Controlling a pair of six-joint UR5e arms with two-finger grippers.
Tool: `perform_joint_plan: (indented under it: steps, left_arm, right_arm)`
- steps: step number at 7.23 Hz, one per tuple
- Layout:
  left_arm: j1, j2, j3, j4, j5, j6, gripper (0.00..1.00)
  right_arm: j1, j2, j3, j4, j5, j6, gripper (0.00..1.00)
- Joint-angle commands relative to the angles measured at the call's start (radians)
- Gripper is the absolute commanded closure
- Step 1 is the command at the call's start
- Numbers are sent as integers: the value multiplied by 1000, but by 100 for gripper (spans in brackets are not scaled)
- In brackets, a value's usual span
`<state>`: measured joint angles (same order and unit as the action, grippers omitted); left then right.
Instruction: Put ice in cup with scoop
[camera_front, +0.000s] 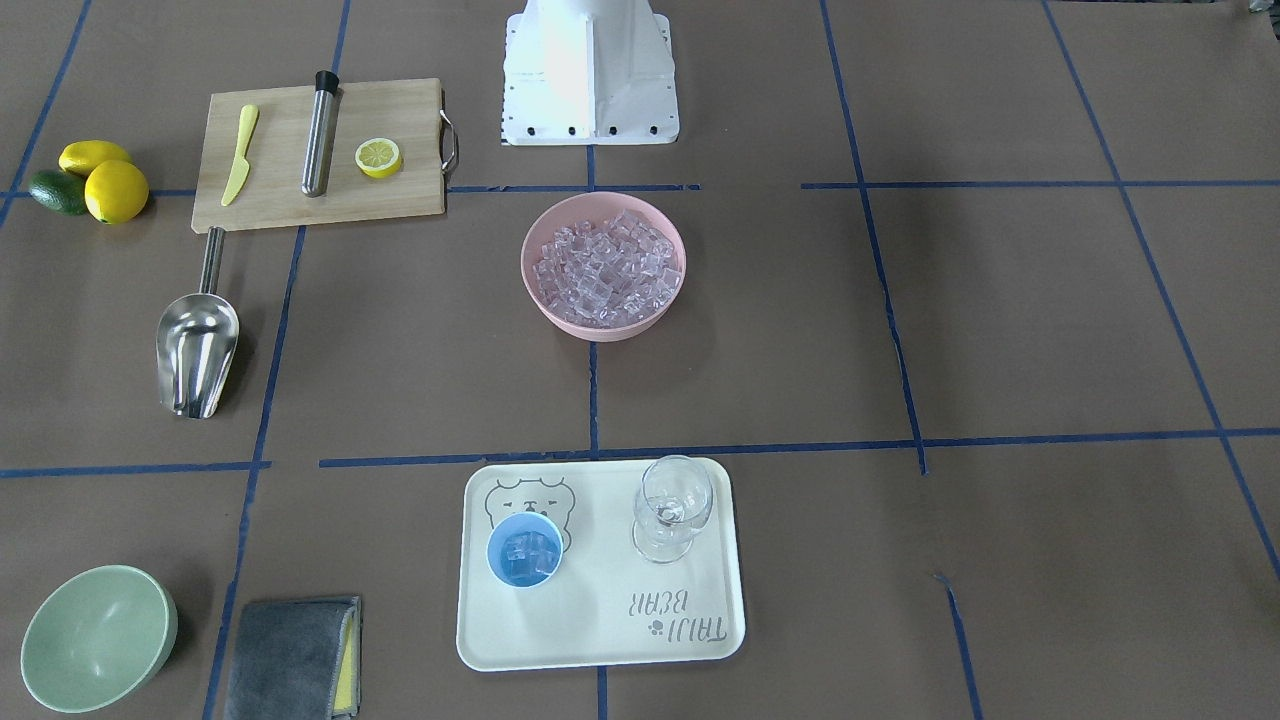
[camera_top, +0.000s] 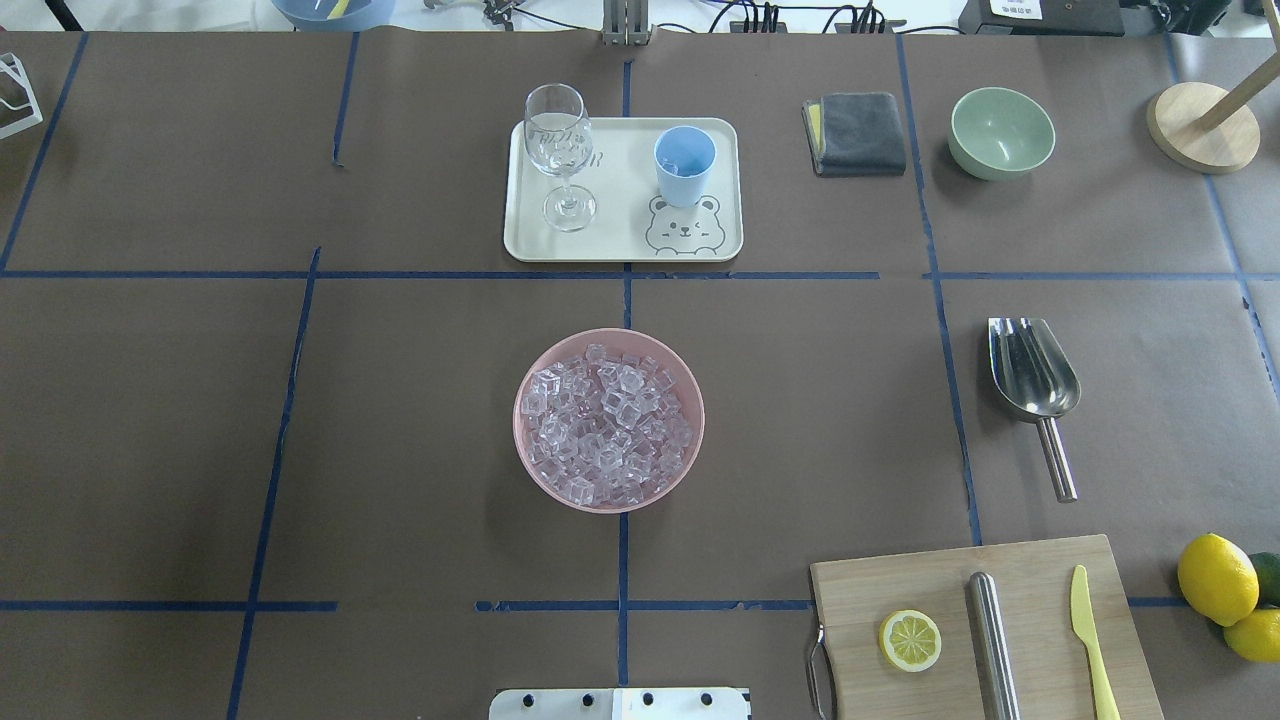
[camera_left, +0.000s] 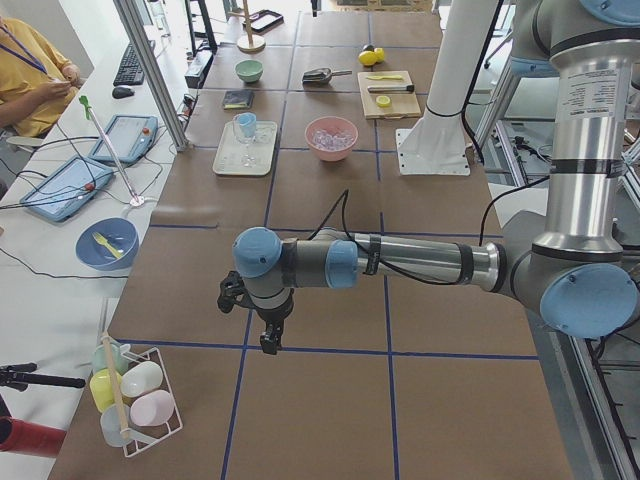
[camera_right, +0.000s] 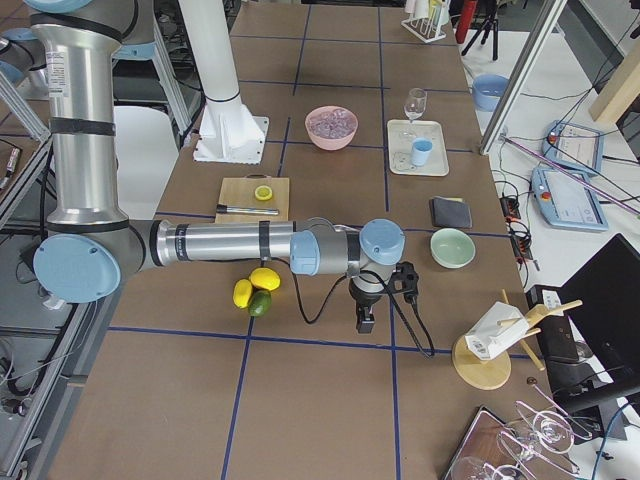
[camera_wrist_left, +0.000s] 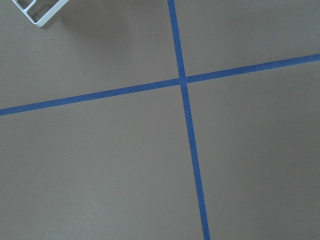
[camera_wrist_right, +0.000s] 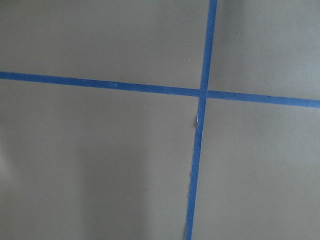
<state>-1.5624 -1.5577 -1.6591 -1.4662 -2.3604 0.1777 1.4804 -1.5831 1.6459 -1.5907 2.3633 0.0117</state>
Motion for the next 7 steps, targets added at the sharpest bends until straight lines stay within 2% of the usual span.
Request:
perform_joint_plan:
  steps: [1,7]
  left_arm:
    - [-1,1,4,-5,-17,0,0]
    - [1,-4,12,-8,-17,0,0]
  right_arm:
    - [0,-5,-1,5,5,-1,0]
    - [0,-5,3,26,1,-1,0]
